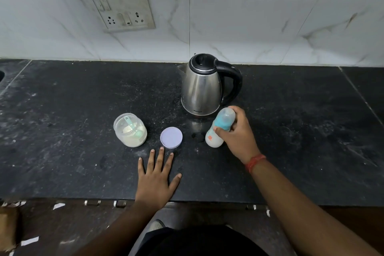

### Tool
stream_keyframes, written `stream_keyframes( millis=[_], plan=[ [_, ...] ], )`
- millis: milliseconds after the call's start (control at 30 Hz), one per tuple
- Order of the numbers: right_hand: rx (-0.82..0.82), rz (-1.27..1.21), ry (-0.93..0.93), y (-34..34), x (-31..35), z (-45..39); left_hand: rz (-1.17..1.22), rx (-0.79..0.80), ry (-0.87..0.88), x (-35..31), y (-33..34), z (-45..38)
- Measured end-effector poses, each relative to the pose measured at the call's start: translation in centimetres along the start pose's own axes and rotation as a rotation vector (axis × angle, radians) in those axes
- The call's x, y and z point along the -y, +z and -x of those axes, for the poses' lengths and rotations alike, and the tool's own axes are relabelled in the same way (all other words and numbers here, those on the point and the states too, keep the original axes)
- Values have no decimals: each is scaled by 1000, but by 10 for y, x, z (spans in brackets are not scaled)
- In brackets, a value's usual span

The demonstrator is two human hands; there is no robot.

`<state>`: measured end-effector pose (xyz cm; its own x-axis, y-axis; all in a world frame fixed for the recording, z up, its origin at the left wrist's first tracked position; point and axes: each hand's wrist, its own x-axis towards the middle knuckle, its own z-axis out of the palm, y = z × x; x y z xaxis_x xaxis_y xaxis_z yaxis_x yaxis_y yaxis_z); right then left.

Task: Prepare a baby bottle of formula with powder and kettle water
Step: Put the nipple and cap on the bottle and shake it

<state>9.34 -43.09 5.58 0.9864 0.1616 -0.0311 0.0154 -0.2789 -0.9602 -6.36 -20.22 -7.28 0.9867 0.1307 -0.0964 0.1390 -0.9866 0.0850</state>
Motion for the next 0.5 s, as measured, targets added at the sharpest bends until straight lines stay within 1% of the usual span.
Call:
stream_keyframes(
  millis=[100,267,367,500],
  plan=[
    [5,141,-51,6,-5,-9,5,4,2,0,-1,0],
    [53,264,-69,8,-21,-14,7,5,0,0,-1,0],
    [57,289,-68,8,-29,-15,5,7,0,0,-1,1],
    [84,249,-31,4,-35,-14,7,8,1,0,-1,0]
  ],
)
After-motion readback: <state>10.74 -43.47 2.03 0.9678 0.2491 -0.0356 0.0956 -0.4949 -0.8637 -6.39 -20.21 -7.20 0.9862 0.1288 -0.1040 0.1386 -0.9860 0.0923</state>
